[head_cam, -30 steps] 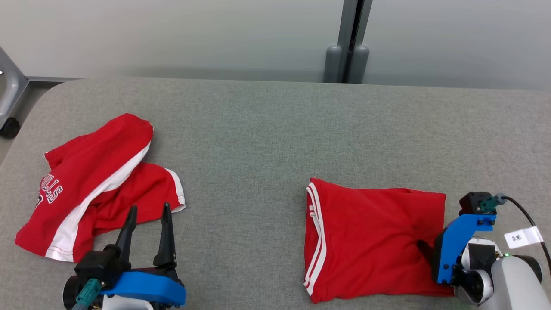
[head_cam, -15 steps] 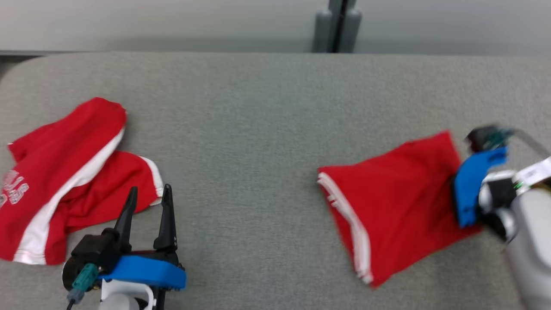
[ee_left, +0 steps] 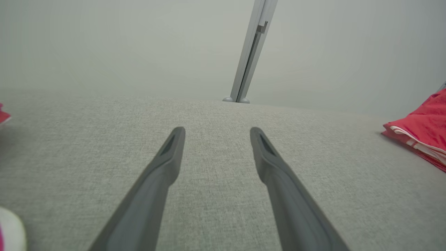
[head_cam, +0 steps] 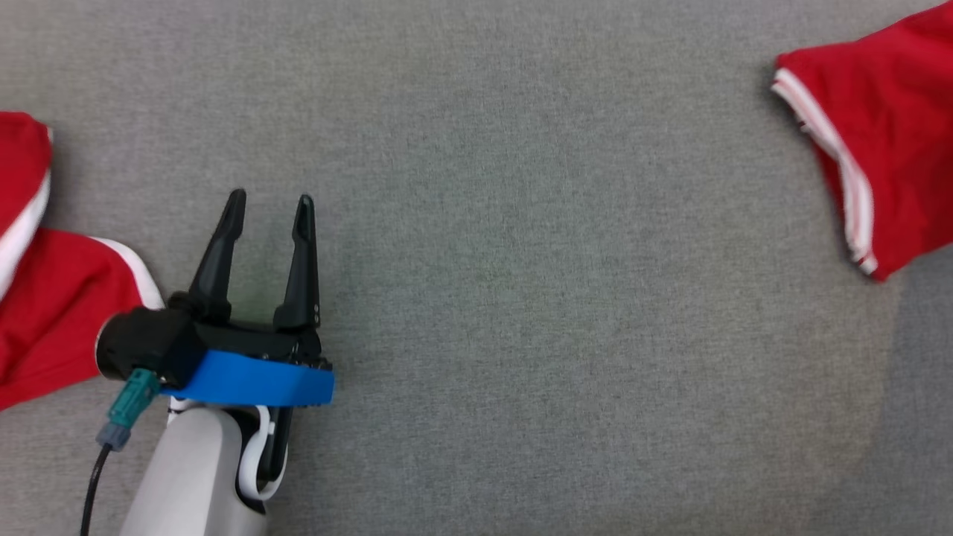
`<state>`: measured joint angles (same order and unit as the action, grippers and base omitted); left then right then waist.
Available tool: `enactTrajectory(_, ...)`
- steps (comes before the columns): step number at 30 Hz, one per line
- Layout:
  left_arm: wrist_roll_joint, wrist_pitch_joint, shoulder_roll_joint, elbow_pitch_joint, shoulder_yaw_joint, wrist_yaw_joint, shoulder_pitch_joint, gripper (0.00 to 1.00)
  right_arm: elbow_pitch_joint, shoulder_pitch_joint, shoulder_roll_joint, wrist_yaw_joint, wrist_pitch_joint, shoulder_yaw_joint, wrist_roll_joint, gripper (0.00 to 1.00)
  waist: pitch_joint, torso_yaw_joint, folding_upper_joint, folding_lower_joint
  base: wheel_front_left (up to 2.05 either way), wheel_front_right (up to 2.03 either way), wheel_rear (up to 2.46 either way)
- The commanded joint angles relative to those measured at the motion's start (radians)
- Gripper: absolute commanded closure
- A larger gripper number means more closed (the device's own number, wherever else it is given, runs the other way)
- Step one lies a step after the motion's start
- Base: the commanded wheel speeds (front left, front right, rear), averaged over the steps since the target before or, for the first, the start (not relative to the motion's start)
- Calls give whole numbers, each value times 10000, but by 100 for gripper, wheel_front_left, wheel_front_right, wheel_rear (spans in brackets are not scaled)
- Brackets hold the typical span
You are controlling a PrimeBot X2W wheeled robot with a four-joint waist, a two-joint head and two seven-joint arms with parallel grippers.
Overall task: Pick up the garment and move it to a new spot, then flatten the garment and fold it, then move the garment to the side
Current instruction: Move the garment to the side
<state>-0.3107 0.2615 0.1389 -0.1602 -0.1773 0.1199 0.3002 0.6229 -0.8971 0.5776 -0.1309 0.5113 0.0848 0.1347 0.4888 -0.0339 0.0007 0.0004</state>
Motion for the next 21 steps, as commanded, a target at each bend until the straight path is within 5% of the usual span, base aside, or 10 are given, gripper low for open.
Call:
enactTrajectory(1, 35, 42, 12, 112, 4, 48, 196, 0, 12, -204, 30, 0, -115, 78, -120, 100, 214, 92, -7, -4, 0, 0, 0)
enactTrajectory(7, 378, 43, 148, 573, 17, 71, 630, 0, 143, -872, -63, 10, -809, 381, -370, 100, 782, -186, -7, -4, 0, 0, 0)
enactTrajectory(21, 405, 46, 107, 494, -136, 117, 673, 0, 249, -590, -1193, 4, -955, 2973, -3797, 100, 576, -180, -7, -4, 0, 0, 0)
